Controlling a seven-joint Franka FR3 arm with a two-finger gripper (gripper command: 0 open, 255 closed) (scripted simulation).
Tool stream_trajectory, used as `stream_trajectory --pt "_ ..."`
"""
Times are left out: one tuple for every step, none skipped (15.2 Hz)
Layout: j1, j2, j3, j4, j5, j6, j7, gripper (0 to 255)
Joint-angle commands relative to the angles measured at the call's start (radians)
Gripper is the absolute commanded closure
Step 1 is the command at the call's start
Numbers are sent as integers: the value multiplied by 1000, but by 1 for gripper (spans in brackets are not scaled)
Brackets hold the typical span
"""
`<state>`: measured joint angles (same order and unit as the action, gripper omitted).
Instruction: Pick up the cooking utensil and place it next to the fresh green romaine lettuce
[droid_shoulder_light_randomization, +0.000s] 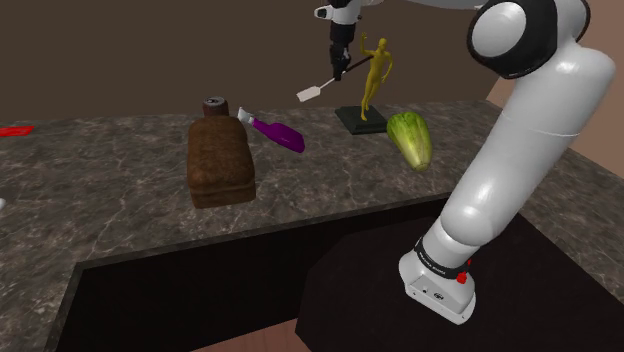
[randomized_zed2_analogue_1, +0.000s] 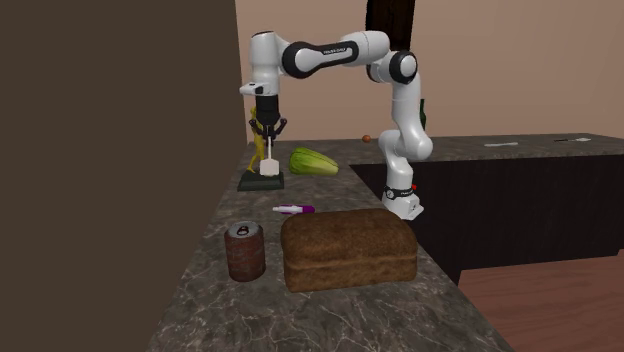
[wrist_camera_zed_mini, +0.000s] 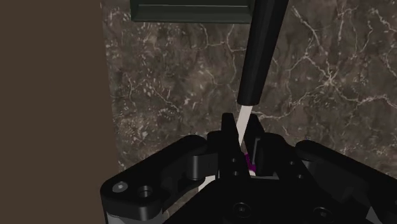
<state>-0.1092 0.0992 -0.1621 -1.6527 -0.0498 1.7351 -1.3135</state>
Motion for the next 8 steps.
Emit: stream_trajectory --pt "-23 -36 -20 -49 -5 16 -42 255" --pt "-32 -55 -29 -73 -8 22 -60 255" --pt "-42 -73 -38 -96 -12 28 -79 255" --pt "-52 -90 -48 -116 -15 33 -97 255" --pt "-62 -107 -58 -136 -19 38 -116 255" --pt "-72 -122 -68 -154 -23 42 -135 255" --pt "-82 -137 -78 -171 -27 47 -154 255" --pt "-92 -151 -89 -187 -31 50 -174 255"
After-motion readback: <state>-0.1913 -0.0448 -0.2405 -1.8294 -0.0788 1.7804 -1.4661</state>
